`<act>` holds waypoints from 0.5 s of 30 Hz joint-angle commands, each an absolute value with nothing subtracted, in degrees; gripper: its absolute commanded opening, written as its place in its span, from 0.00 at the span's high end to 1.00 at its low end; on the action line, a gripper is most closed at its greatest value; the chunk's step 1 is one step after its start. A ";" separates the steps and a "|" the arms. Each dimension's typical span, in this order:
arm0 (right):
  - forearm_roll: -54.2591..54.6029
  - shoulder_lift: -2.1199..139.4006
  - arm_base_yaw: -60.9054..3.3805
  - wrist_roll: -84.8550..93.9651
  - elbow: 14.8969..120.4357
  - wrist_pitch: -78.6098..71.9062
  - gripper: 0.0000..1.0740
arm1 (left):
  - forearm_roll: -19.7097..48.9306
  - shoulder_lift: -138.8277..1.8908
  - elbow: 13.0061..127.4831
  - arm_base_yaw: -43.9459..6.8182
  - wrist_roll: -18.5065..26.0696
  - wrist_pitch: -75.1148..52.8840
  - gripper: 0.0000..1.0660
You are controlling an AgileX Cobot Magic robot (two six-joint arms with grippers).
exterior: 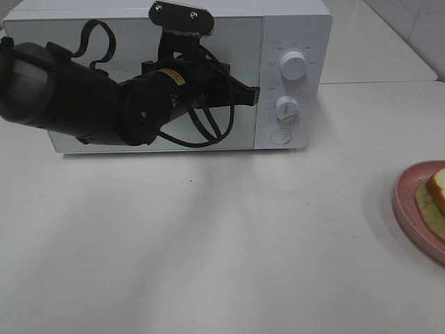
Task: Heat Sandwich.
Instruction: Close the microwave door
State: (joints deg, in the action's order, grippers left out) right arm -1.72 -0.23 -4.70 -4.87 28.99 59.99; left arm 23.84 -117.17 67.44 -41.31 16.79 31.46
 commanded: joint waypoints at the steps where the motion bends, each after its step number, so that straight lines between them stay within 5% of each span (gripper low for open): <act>1: -1.95 -1.72 -4.64 -4.53 28.82 59.53 0.29 | 27.39 -116.02 68.24 -40.11 17.07 33.46 1.00; 15: -1.95 -1.72 -4.64 -4.53 28.82 59.53 0.29 | 27.39 -105.60 57.58 -43.37 18.11 23.72 1.00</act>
